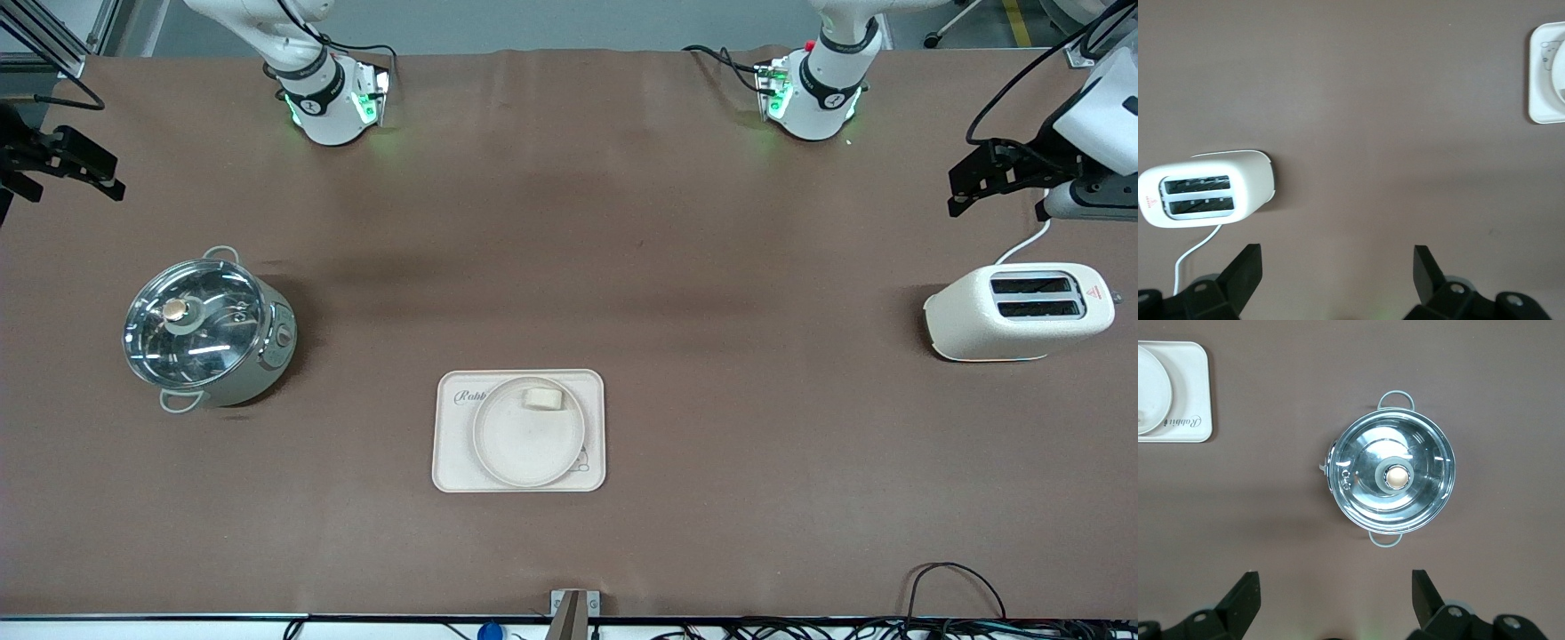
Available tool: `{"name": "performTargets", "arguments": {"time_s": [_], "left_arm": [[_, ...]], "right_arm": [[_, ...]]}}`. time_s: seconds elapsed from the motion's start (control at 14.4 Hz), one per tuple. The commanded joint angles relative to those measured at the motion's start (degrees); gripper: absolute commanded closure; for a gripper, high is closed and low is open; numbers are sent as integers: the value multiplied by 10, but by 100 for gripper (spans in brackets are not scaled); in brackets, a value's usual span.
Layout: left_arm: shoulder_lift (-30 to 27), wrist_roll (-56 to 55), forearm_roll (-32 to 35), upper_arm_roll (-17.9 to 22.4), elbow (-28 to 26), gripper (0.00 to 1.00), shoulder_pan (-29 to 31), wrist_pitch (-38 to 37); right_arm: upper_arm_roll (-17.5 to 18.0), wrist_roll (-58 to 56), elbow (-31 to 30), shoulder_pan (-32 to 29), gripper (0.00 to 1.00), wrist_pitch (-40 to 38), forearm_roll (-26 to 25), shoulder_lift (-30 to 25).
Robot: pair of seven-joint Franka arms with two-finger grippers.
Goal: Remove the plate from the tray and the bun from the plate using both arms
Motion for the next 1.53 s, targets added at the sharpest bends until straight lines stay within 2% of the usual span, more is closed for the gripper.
{"name": "performTargets", "arguments": {"time_s": [0.0, 1.18, 1.32, 1.46], "left_arm": [[0, -4, 15, -3, 8, 0, 2, -6], [16, 2, 14, 1, 6, 0, 7, -5], [16, 1, 14, 1, 7, 0, 7, -5], [16, 0, 14, 2, 7, 0, 7, -5]], "right_arm": [[4, 7, -10, -5, 0, 3, -4, -10], [8, 8, -8, 0, 0, 2, -1, -10], [9, 9, -9, 20, 0, 7, -1, -10], [8, 54, -36, 64, 0, 58, 35, -4]]}}
